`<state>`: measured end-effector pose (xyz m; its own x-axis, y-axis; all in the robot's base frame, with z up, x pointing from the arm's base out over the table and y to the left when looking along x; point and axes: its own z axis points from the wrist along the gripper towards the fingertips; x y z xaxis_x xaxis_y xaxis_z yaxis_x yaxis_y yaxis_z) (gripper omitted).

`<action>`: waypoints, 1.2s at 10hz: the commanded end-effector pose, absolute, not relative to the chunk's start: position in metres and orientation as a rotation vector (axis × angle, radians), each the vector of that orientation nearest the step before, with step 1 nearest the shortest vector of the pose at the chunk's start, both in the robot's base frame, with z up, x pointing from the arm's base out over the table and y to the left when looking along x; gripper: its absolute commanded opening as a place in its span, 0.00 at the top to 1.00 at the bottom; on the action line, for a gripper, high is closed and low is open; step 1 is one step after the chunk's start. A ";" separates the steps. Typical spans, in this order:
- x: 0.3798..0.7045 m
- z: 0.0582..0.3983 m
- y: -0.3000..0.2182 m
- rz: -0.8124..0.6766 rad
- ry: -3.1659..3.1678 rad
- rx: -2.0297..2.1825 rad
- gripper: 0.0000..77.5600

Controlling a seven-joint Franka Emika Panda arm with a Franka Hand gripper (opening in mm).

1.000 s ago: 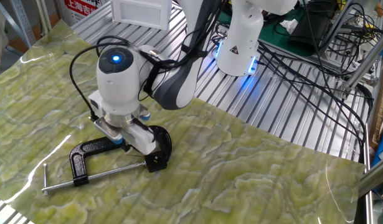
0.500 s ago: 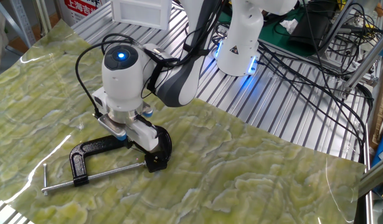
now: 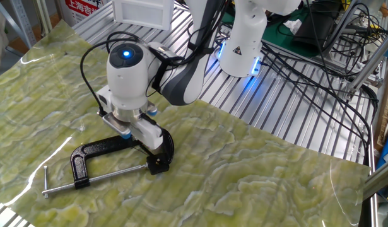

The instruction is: Turn the hands of a clock

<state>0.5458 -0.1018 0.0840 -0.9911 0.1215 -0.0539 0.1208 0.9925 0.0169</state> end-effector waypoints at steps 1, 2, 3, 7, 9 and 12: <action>0.539 0.090 -0.103 0.018 3.080 0.193 1.00; 0.533 0.089 -0.104 0.018 3.075 0.200 1.00; 0.531 0.089 -0.104 0.018 3.073 0.206 1.00; 0.525 0.090 -0.100 0.020 3.065 0.235 1.00; 0.520 0.090 -0.098 0.022 3.062 0.249 1.00; 0.514 0.090 -0.097 0.022 3.056 0.260 1.00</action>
<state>0.5173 -0.0976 0.0883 -0.9849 0.1610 -0.0641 0.1601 0.9869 0.0192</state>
